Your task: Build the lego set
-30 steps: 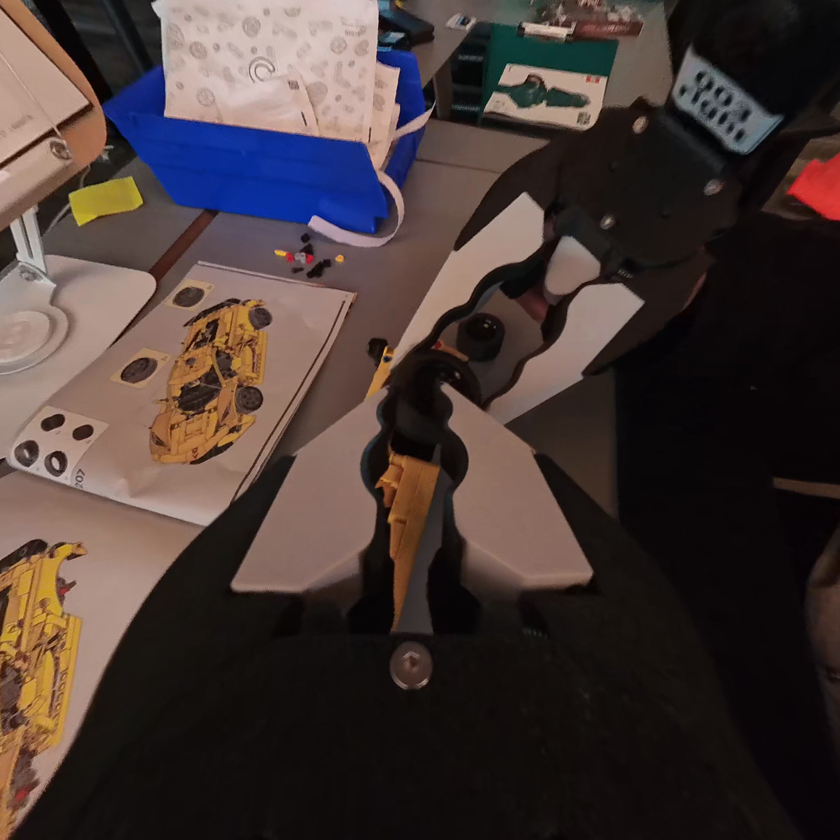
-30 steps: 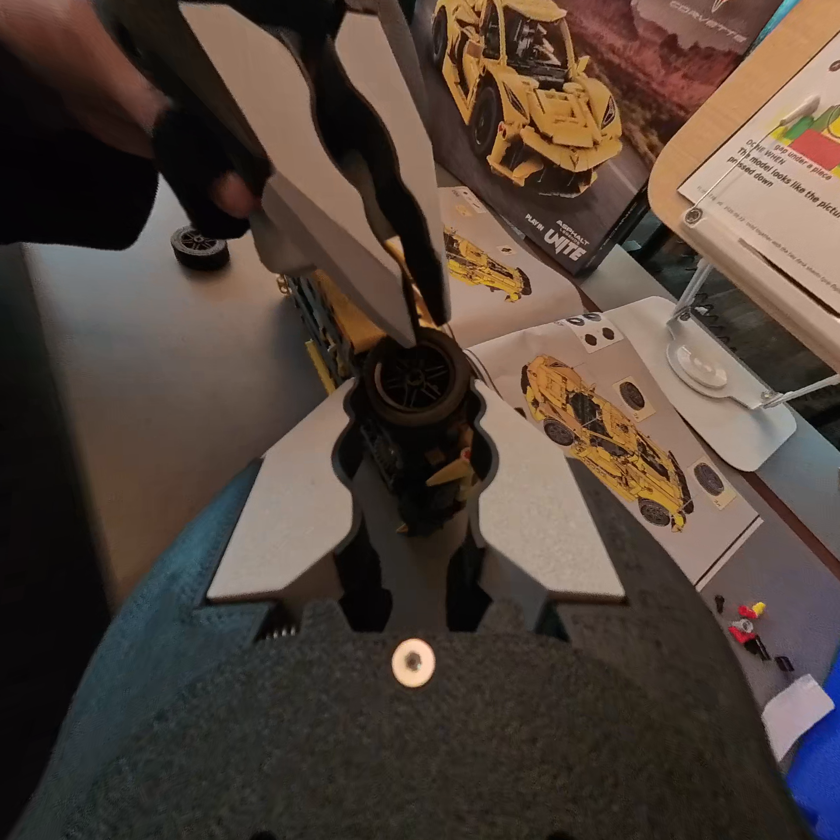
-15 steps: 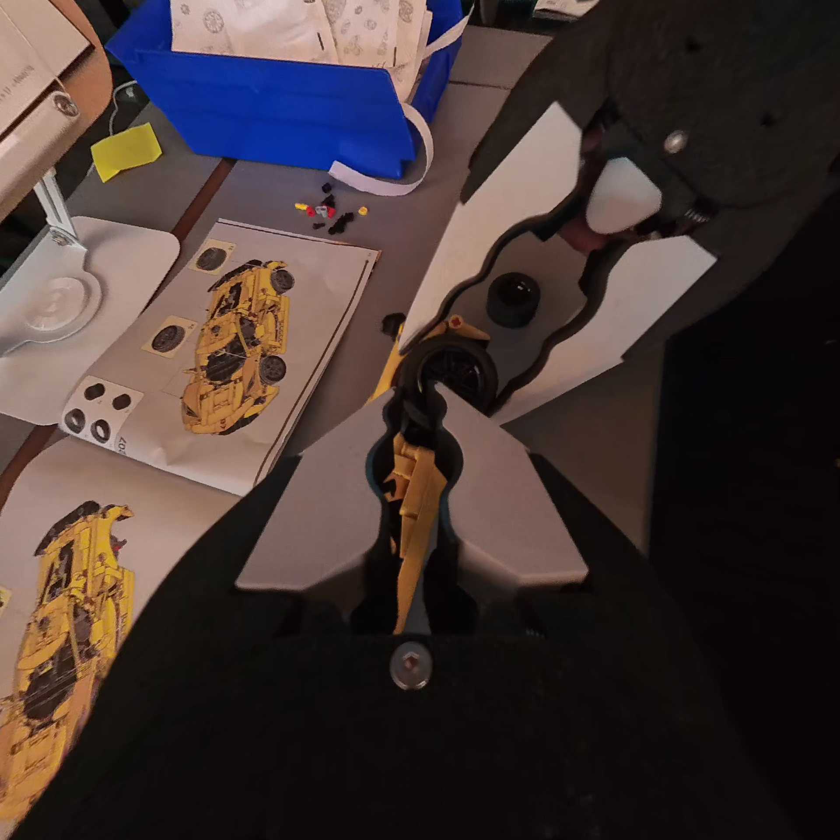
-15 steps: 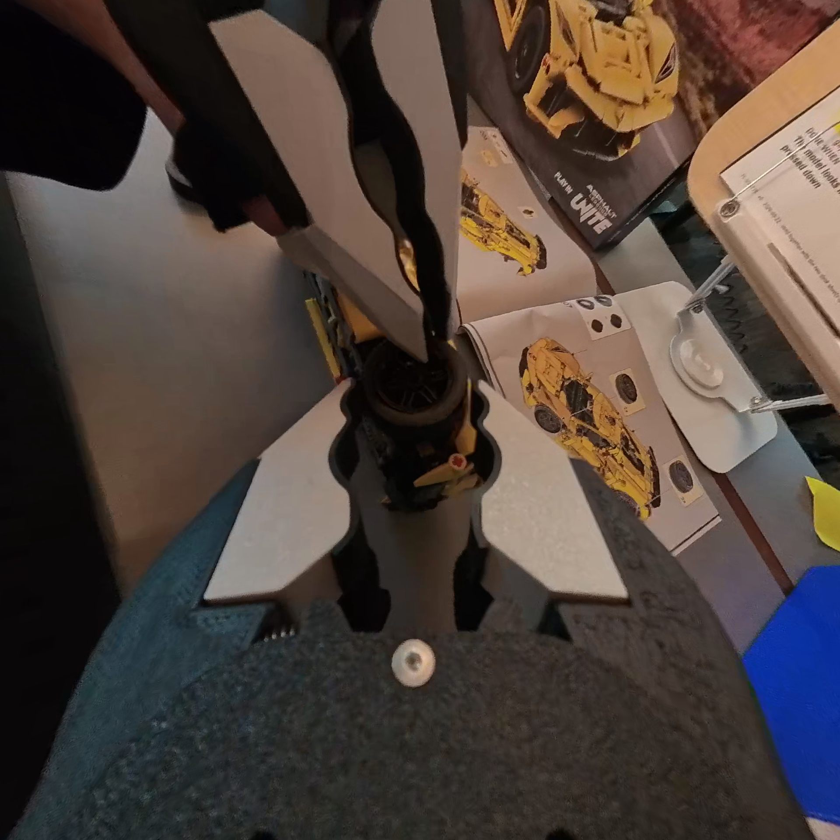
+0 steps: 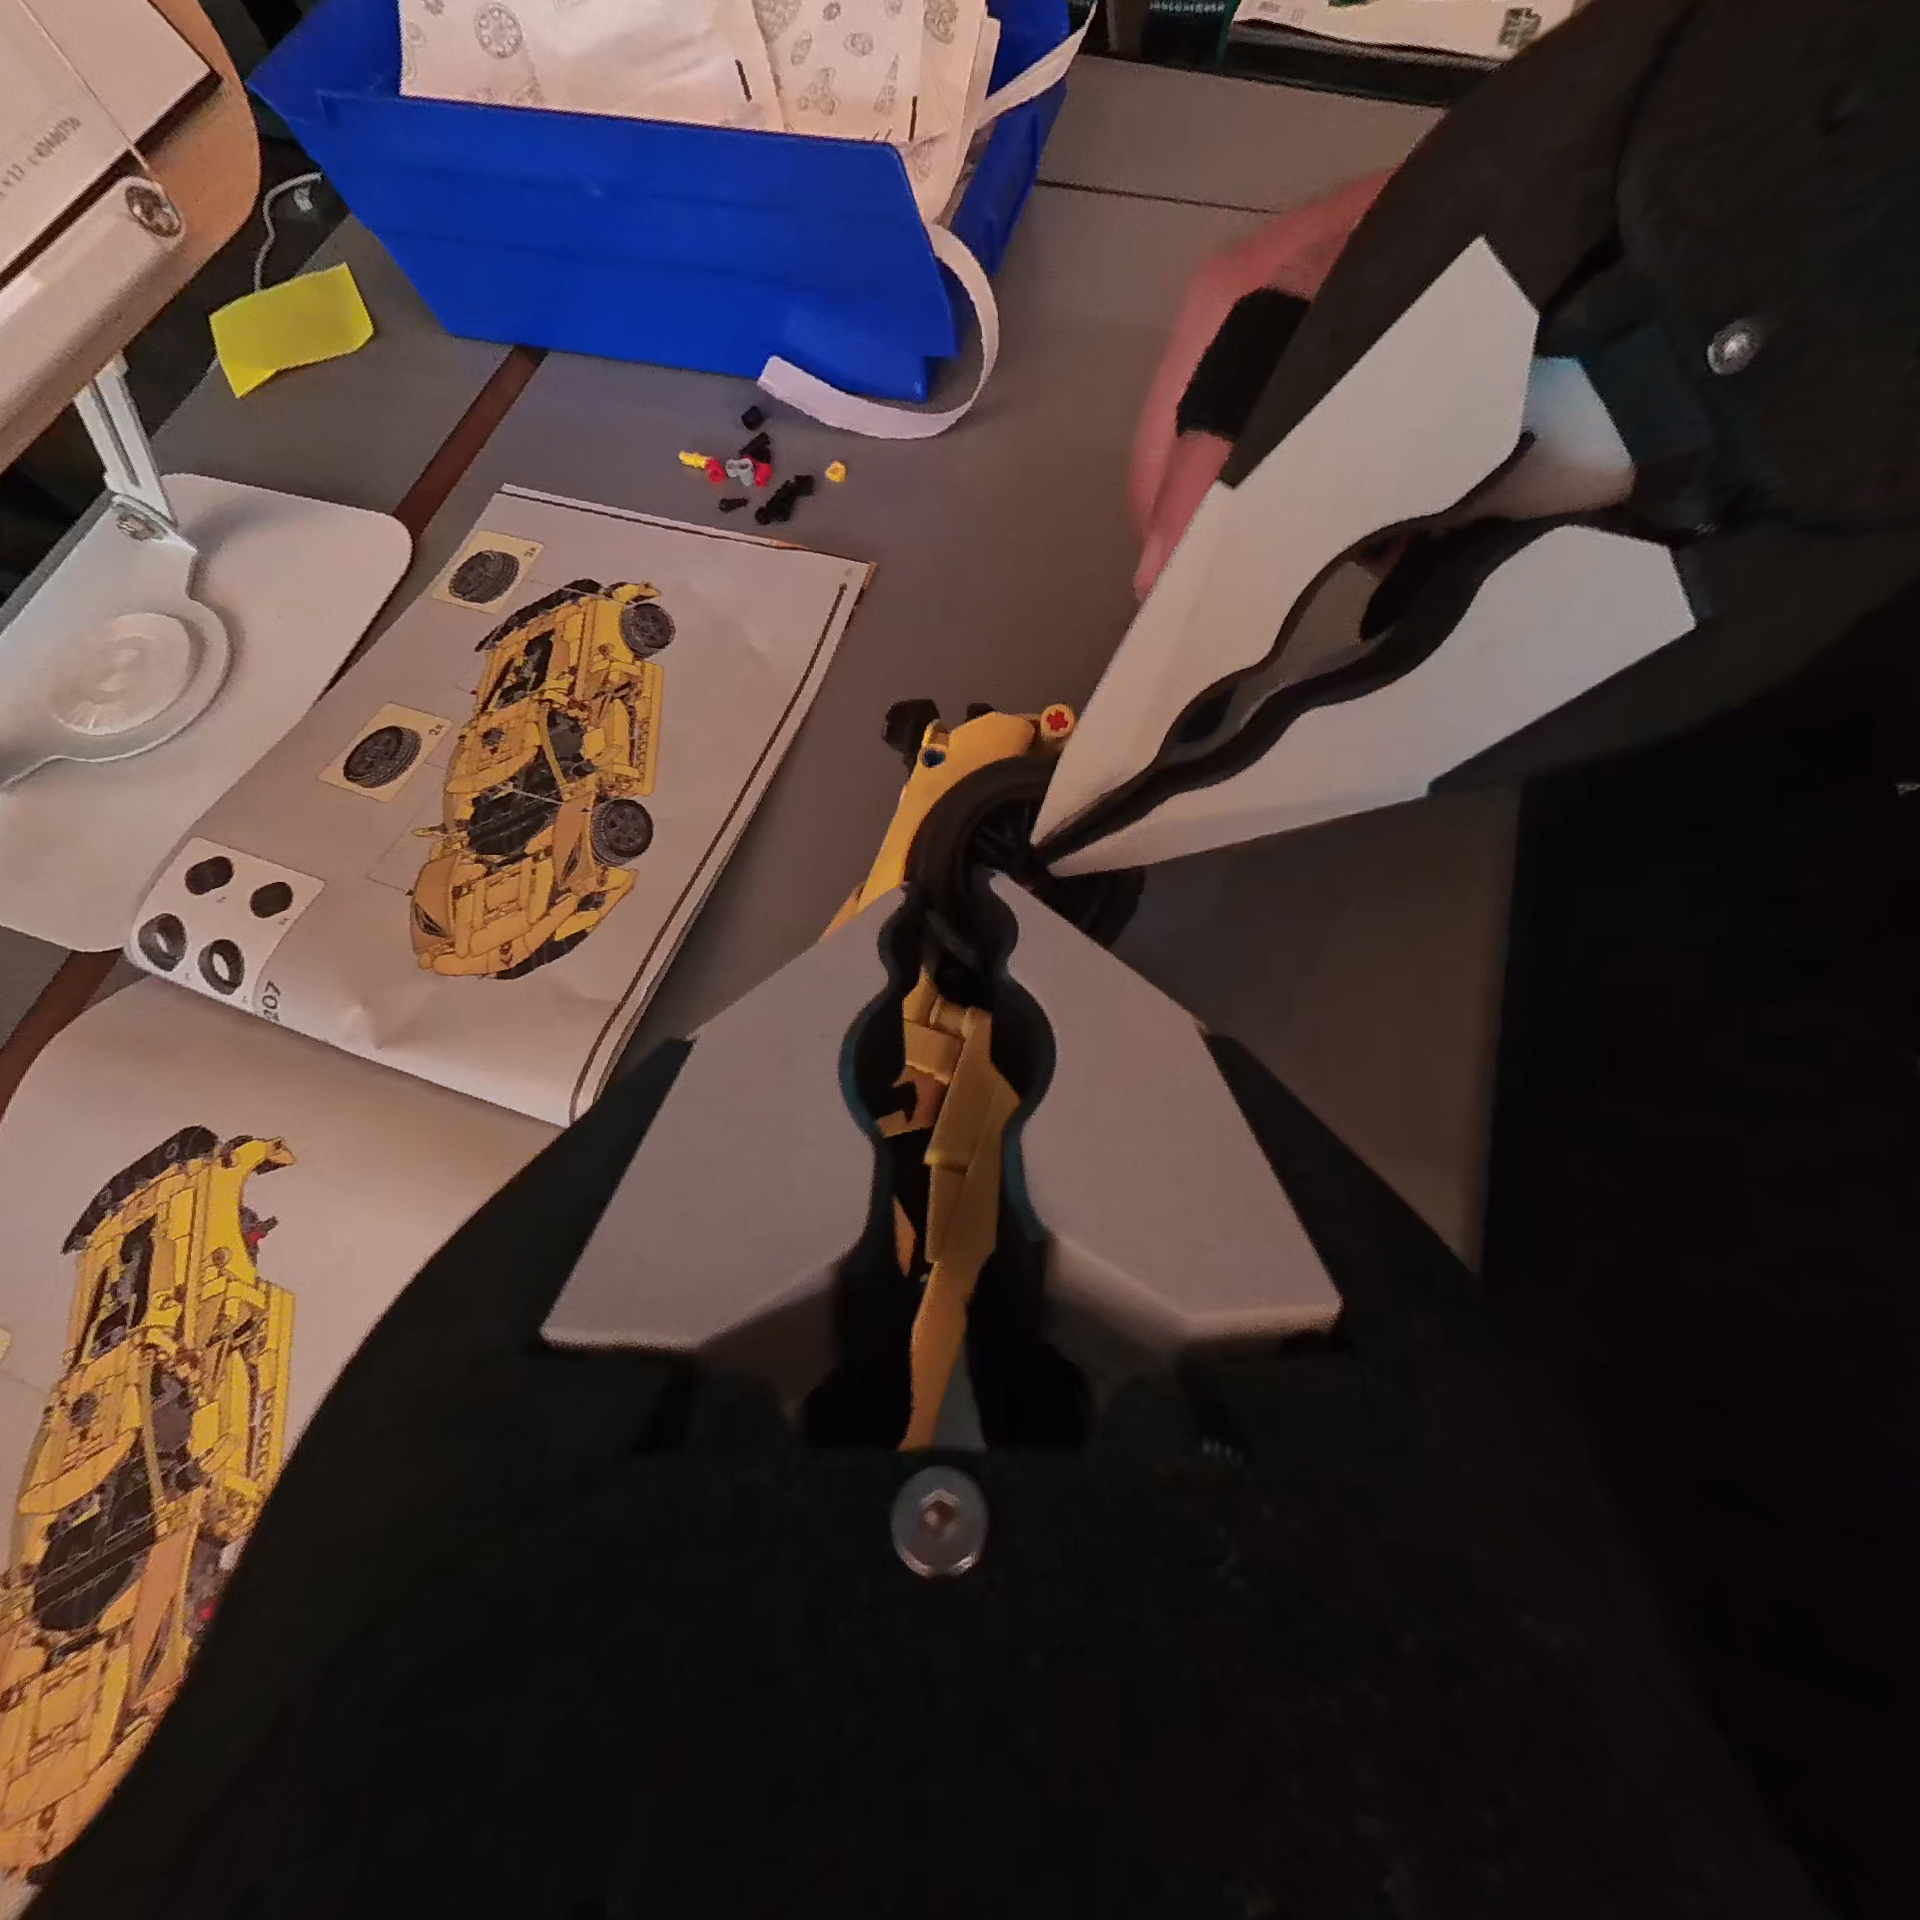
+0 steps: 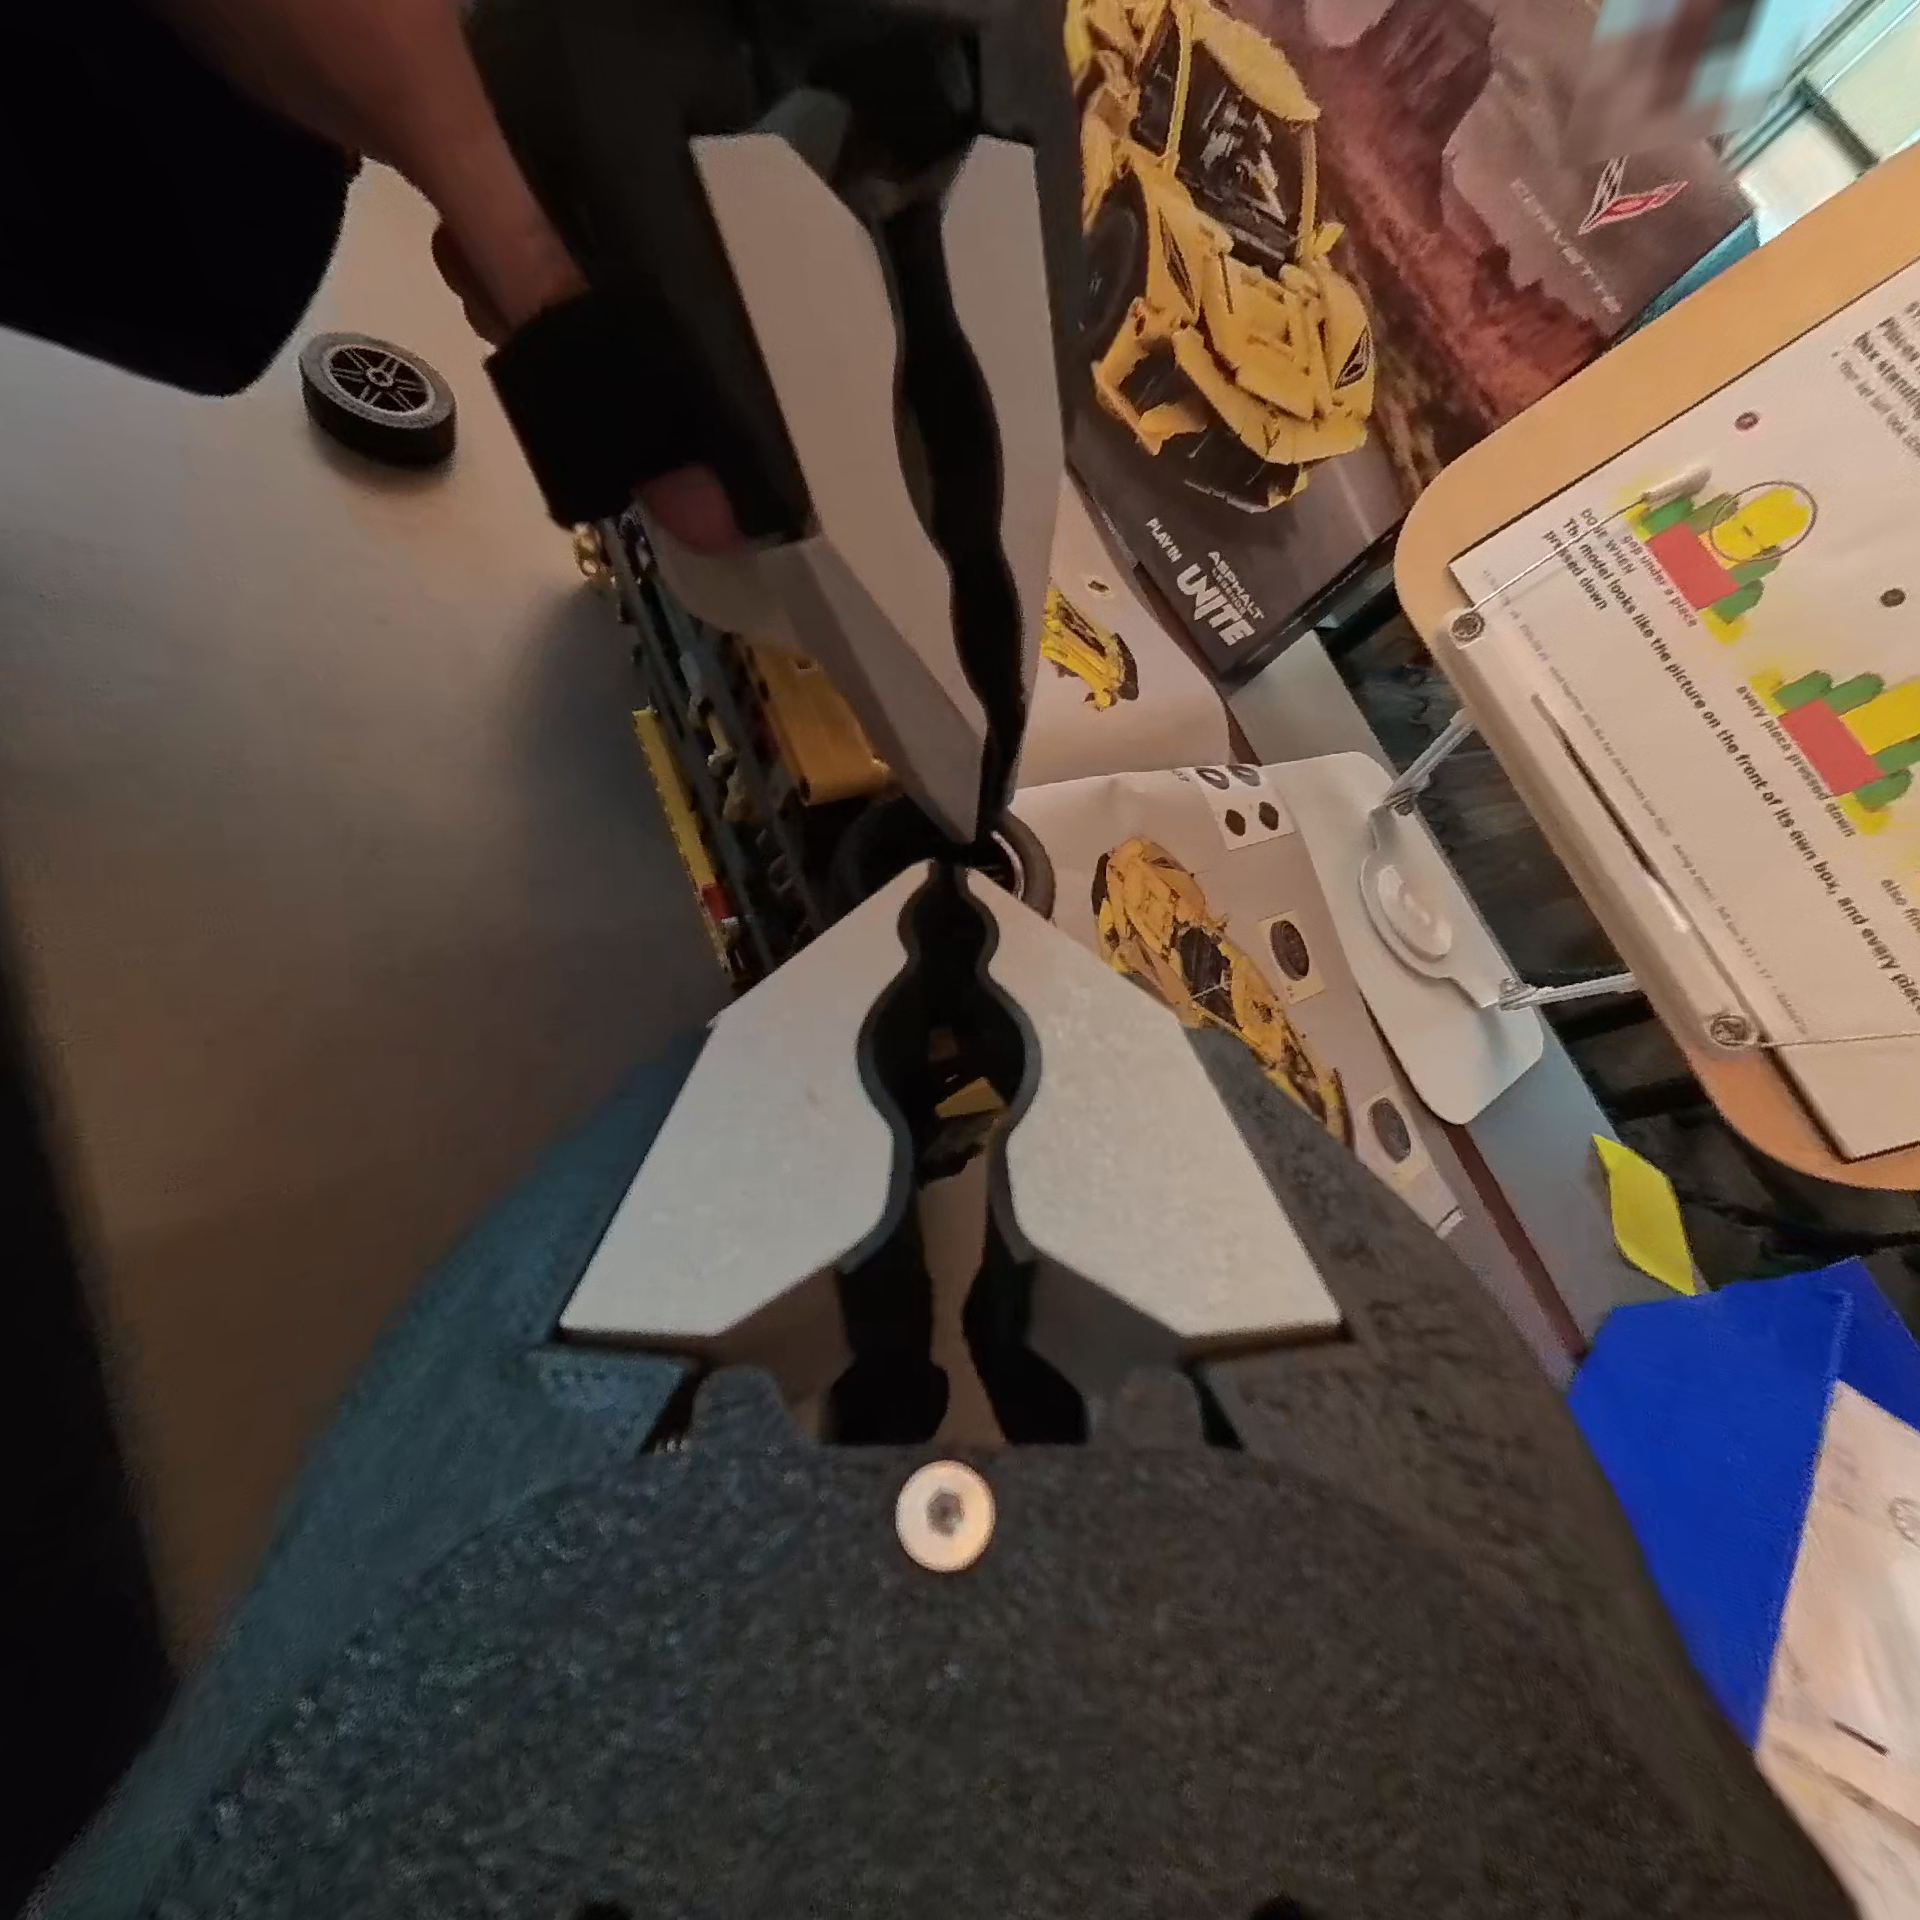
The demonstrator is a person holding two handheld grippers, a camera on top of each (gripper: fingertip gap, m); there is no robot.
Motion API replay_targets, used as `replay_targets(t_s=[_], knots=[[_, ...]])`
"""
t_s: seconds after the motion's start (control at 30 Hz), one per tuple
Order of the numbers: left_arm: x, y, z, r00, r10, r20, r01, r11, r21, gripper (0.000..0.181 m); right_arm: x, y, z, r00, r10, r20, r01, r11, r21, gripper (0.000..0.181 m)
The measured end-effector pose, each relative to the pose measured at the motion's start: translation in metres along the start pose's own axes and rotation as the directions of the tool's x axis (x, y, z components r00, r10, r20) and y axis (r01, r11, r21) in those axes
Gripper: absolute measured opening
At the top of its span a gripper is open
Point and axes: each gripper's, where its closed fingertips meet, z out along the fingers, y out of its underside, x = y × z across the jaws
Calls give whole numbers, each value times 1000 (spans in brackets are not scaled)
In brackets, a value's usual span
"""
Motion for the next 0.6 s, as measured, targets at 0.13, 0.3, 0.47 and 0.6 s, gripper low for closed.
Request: replay_targets(t_s=[0.13,0.3,0.47,0.6], knots=[[0,-1,1,1000,0,-4,0,1000,-5,9,0,2,0,977,185,101,-185,983,-10,0],[2,-1,3,1000,-12,-21,12,1000,0,9,3,7,0,938,305,165,-302,952,-44,0],[8,-1,3,999,18,-40,-18,1000,8,9,1,8,-1,990,106,97,-106,994,-8,0],[4,0,2,999,37,-20,-37,999,13,8,4,3,-6,995,87,54,-88,996,16,0]])
